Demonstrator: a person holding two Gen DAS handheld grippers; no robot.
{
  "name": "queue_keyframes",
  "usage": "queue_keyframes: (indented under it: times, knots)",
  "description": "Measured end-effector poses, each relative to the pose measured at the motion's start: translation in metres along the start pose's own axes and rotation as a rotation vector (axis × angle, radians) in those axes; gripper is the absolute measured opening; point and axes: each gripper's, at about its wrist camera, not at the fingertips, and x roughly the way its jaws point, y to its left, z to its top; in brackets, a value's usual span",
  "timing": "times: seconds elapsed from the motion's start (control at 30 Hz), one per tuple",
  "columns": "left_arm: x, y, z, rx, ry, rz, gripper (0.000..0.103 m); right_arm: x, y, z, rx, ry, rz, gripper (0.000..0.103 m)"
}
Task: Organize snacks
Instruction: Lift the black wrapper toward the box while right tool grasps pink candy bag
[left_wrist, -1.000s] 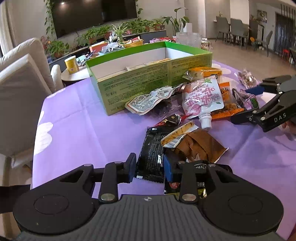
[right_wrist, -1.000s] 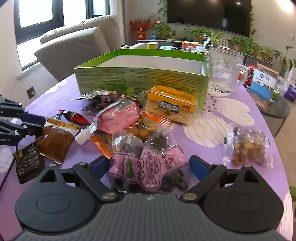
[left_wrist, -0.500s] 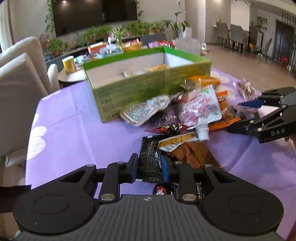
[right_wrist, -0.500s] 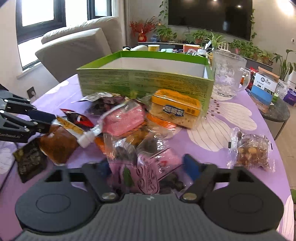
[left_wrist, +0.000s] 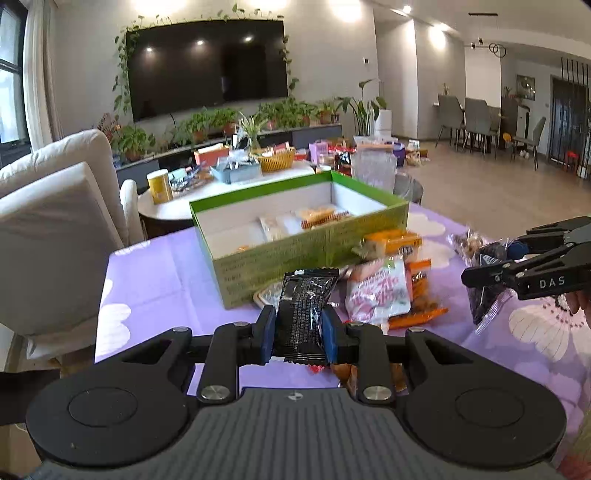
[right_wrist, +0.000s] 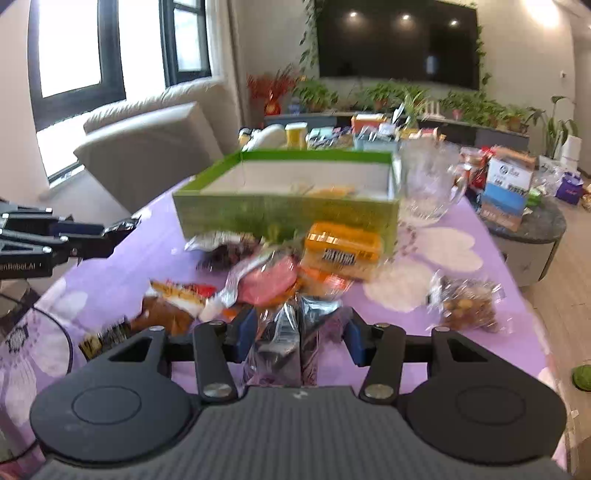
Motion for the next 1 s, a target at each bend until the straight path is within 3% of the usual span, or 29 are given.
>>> queue_keyframes:
  times: [0.43,0.77,1.0]
  knots:
    - [0.004,0.0,0.015,-0.037,-0.032,0.029,0.025,-0.014,-0.006,0.013,0.018,-0.082,-0.015,0.053]
    - [0.038,0.003,0.052,-0.049,-0.08,0.077,0.025,-0.002,0.001,0.064,-0.043,-0.215,-0.007,0.053]
    - [0.073,0.014,0.073,-0.06,-0.082,0.103,0.025,0.023,-0.005,0.089,-0.072,-0.256,-0.032,0.053]
